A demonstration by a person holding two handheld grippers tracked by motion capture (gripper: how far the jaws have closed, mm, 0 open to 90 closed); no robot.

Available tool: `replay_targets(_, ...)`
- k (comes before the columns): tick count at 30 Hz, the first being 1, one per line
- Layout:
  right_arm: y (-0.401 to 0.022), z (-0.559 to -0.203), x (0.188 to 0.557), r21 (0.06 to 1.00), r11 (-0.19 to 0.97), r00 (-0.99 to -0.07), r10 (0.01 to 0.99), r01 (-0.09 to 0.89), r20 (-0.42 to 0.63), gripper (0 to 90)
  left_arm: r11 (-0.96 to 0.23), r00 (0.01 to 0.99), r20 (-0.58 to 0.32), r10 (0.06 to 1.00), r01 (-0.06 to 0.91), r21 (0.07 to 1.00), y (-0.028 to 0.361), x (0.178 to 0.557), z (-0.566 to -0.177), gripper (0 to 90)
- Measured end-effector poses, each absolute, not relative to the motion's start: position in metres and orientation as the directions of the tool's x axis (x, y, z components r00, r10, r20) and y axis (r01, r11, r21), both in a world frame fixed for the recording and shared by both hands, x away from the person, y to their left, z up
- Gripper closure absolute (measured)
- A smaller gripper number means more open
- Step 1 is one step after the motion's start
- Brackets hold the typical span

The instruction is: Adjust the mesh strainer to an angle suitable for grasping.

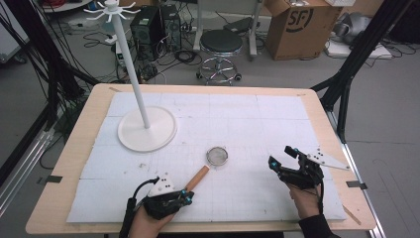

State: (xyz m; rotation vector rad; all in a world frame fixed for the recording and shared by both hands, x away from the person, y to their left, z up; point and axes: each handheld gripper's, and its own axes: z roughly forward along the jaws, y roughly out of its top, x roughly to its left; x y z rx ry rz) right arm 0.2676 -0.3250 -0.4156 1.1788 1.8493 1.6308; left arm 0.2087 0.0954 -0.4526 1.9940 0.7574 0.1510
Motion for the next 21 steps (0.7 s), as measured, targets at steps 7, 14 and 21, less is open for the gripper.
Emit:
replay_targets(7,-0.318,-0.414,0.271,0.948,-0.037,-0.576,0.786,0.316,0.223,14.3,-0.404,0.761,-0.139,0.634,0.479,0.78,0.094,0.209,-0.456,90.0)
replay_targets(14,-0.32,-0.413,0.27,0.949,-0.041,-0.575,0.787,0.314,0.224,14.3,-0.389,0.721,-0.127,0.682,0.504,0.771,0.103,0.222,-0.454,90.0)
replay_targets(21,-0.322,-0.413,0.268,0.948,-0.041,-0.571,0.79,0.315,0.224,14.3,-0.353,0.695,-0.149,0.703,0.524,0.775,0.114,0.244,-0.455,90.0)
